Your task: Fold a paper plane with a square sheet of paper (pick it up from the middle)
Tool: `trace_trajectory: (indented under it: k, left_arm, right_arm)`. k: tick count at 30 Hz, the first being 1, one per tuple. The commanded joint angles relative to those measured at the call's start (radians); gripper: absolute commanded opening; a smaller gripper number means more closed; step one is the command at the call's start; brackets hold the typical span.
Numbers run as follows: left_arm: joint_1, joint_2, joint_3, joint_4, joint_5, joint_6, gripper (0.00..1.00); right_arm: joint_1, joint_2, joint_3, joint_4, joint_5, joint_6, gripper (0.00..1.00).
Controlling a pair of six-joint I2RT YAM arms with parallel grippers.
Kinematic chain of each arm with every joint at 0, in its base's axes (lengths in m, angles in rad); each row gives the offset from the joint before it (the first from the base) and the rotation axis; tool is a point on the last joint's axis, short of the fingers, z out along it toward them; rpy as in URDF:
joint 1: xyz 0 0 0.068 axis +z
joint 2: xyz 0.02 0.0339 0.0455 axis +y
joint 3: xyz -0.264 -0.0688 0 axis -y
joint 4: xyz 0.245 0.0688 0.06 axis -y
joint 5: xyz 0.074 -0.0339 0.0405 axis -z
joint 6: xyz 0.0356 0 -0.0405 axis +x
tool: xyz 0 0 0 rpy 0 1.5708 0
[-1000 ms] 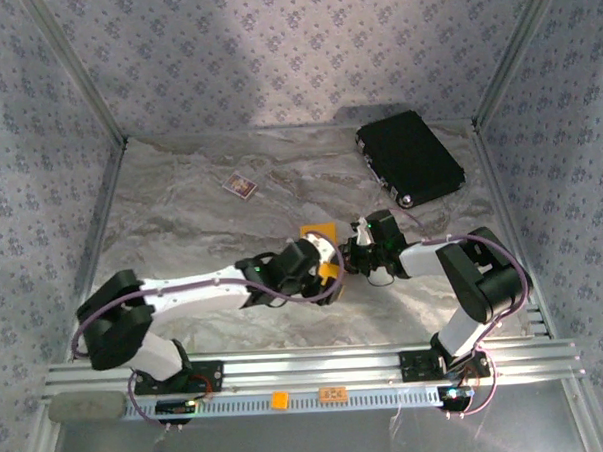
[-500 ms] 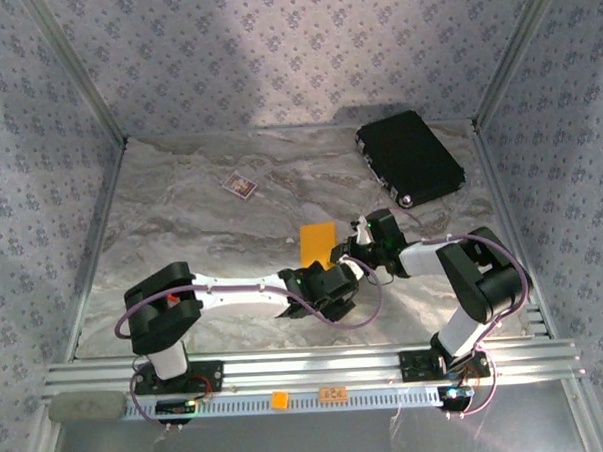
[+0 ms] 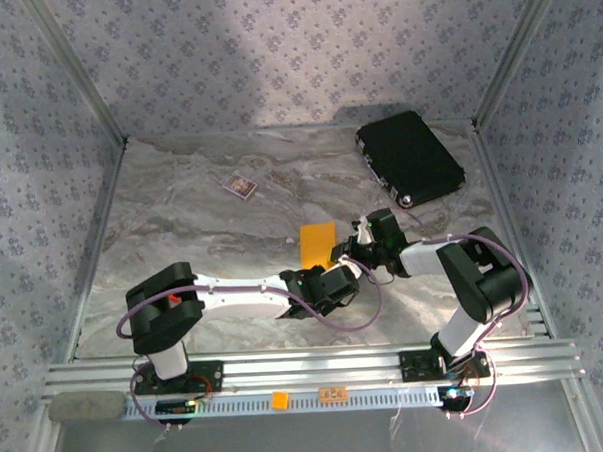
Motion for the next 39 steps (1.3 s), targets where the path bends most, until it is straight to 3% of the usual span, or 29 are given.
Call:
trace_trajectory:
  k: [1, 6, 13, 16, 18, 26, 30, 39]
  left_arm:
    - [-0.006, 0.004, 0.007, -0.010, -0.023, -0.008, 0.37]
    - [-0.006, -0.012, -0.007, 0.003, -0.010, -0.006, 0.21]
    - [0.014, -0.037, -0.022, 0.030, 0.058, -0.022, 0.06]
    - [0.033, -0.054, -0.036, 0.043, 0.094, -0.030, 0.05]
    - [0.037, -0.069, -0.043, 0.047, 0.108, -0.023, 0.12]
    - [0.014, -0.089, -0.070, 0.096, 0.131, 0.007, 0.68]
    - [-0.006, -0.046, -0.046, 0.073, 0.071, 0.017, 0.76]
    - [-0.021, 0.032, 0.001, 0.042, -0.097, 0.042, 0.75]
  right_arm:
    - [-0.008, -0.012, 0.013, -0.018, -0.009, 0.014, 0.14]
    - [-0.011, -0.019, 0.011, -0.023, -0.008, 0.015, 0.15]
    - [-0.018, -0.037, 0.005, -0.032, -0.002, 0.014, 0.18]
    - [-0.023, -0.044, 0.001, -0.031, -0.002, 0.012, 0.16]
    - [-0.024, -0.042, 0.002, -0.025, -0.009, 0.015, 0.13]
    - [-0.017, -0.018, 0.010, 0.011, -0.021, 0.038, 0.10]
    - [-0.017, -0.015, 0.011, 0.017, -0.024, 0.043, 0.11]
    - [-0.013, -0.015, 0.013, 0.012, -0.020, 0.046, 0.11]
